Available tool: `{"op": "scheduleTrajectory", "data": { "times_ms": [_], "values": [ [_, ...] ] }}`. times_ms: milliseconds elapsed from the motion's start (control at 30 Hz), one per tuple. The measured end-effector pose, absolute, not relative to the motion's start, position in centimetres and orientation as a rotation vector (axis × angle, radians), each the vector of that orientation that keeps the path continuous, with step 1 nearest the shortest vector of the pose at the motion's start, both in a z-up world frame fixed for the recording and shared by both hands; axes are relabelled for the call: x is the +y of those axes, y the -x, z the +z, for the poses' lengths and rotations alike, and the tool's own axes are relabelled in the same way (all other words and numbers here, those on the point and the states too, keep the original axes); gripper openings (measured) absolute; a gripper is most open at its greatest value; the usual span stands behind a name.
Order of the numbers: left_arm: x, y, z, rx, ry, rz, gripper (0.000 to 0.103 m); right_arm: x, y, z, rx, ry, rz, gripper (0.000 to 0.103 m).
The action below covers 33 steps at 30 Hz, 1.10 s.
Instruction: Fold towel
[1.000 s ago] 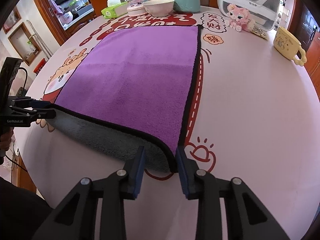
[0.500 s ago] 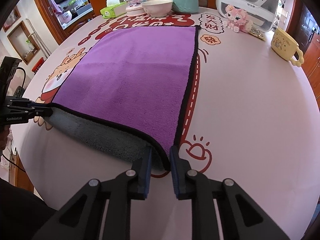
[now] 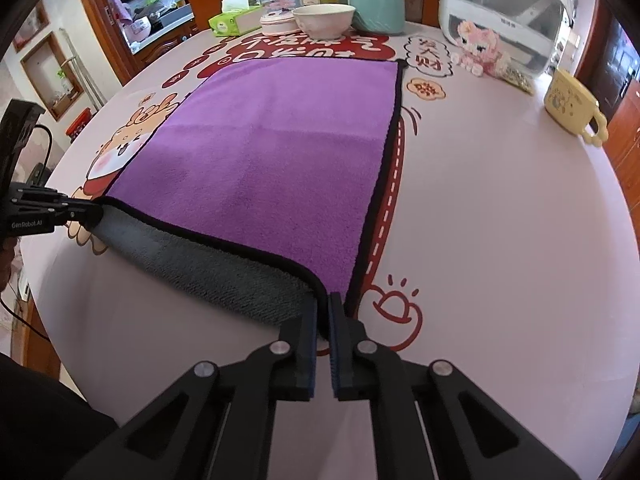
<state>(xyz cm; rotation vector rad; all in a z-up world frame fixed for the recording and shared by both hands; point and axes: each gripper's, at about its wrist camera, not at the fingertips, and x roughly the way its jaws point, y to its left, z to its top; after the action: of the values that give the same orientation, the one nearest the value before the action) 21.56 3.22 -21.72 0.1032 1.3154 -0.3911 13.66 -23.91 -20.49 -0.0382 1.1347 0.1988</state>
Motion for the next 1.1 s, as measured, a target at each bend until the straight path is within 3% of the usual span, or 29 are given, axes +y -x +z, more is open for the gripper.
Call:
{"op": "scheduleTrajectory", "data": {
  "times_ms": [633,1100],
  "values": [
    [2.8,-22.7,-16.4,1.225,-0.135,-0.343,0.005,-23.6,-14.7,-16.7,1.054,0.039,0.144,0.004],
    [2.2,-28.1,-11.2,1.092,-0.119,-0.293,0.005,-23.4,-18.5,-11.2,0.924,0.093,0.088,0.004]
  ]
}}
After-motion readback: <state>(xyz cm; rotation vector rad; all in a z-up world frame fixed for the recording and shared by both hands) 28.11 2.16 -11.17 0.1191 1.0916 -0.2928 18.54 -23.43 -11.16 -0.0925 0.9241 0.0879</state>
